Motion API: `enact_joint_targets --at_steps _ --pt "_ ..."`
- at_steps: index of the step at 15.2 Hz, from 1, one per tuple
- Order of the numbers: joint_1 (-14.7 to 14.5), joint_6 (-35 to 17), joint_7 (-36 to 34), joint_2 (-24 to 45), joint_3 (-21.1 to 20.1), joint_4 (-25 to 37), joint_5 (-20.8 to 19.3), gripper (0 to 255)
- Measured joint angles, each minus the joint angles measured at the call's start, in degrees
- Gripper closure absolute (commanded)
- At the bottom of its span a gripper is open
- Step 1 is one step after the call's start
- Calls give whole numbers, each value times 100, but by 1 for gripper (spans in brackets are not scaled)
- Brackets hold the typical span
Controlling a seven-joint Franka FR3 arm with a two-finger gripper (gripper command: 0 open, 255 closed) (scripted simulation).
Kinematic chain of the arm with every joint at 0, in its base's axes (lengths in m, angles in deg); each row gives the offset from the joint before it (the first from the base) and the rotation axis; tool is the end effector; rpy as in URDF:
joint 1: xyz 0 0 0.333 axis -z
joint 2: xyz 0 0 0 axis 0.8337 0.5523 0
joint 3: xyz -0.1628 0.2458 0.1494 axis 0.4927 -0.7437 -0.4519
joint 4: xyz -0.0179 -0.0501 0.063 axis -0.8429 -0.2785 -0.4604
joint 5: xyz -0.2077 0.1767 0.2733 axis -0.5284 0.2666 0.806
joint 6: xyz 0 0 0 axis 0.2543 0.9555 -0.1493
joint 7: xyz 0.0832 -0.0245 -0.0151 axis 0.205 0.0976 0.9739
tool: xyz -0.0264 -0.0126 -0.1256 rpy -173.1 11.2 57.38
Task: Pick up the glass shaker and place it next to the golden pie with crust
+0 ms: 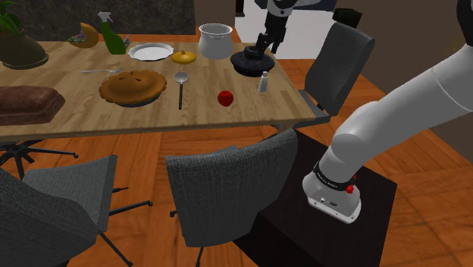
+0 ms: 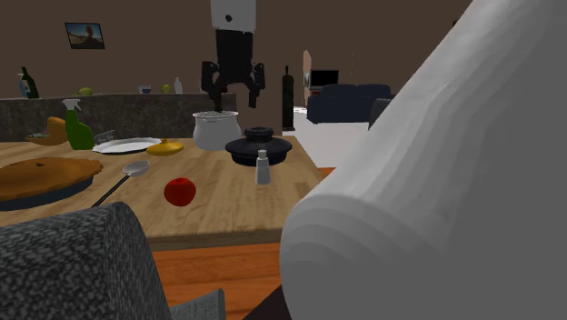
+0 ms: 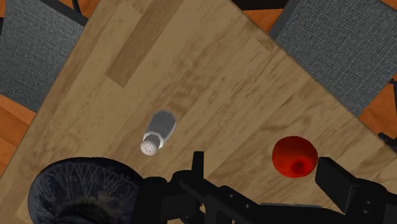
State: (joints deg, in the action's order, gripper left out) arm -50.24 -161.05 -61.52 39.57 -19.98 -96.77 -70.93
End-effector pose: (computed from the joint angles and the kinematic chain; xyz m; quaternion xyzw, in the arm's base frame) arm 0.4103 -0.1430 0.5125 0.9973 -0.0341 0.0628 0.0194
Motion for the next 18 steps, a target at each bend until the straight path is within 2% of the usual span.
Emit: enact_joint_targets --at_steps 6,13,18 --pt "174 -523 94 1115 321 368 -3 0" --pt "401 -952 268 2542 635 1086 202 0" --pt "460 -1248 311 2878 678 1066 273 0"
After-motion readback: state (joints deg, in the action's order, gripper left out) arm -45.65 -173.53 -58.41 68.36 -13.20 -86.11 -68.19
